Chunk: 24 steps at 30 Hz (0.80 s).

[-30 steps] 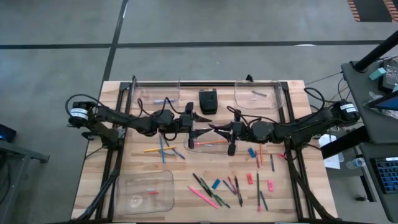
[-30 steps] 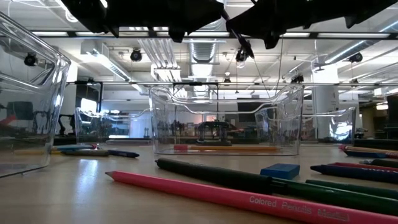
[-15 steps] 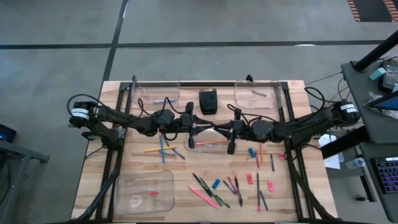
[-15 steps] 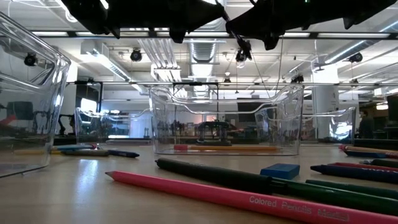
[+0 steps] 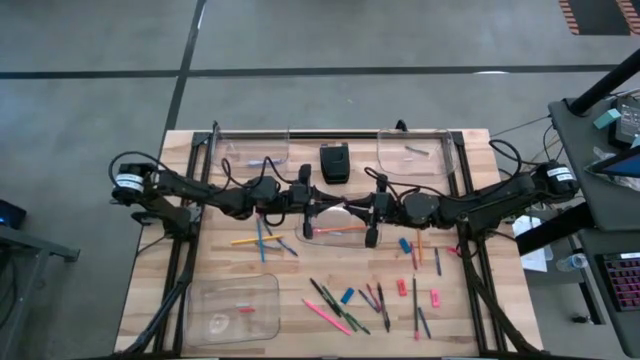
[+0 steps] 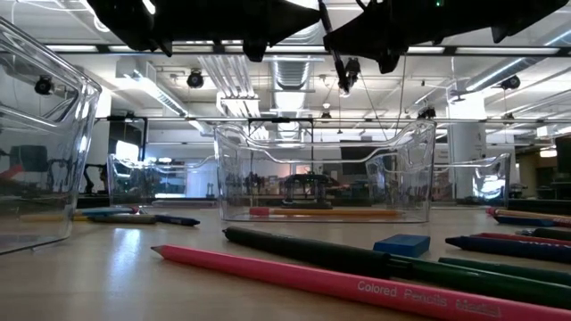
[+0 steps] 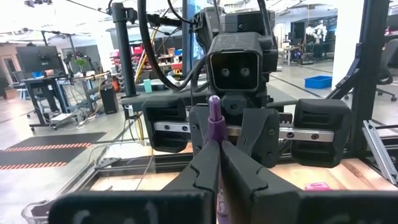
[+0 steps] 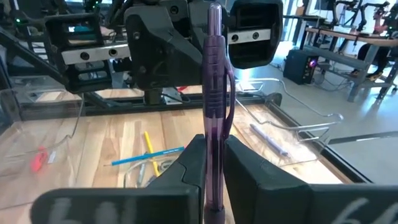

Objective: Sort crayons/erasers/pens/pencils in bins
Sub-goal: Put the violet pen into the top left transparent bin

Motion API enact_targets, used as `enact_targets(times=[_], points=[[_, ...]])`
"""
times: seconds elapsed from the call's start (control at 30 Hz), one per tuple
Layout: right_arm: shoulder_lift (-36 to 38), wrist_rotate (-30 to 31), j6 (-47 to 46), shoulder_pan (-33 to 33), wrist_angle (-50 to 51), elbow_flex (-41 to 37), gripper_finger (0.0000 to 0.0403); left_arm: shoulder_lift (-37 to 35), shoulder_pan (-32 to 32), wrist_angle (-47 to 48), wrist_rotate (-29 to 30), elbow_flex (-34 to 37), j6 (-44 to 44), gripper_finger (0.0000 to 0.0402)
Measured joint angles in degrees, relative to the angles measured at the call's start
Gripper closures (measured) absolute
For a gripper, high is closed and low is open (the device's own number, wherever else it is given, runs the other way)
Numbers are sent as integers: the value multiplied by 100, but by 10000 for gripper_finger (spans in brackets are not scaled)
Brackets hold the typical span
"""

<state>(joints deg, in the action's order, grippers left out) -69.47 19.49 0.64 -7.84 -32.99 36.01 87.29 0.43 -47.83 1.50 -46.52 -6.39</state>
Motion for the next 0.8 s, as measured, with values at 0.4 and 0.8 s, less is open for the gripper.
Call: enact_targets(times=[0.4, 0.8], points=[[2, 47, 4, 38, 227, 13, 257, -121, 17, 83, 73, 64, -48, 401], [4, 48, -54, 55, 558, 13, 252, -201, 37, 314, 82, 107, -48, 401]])
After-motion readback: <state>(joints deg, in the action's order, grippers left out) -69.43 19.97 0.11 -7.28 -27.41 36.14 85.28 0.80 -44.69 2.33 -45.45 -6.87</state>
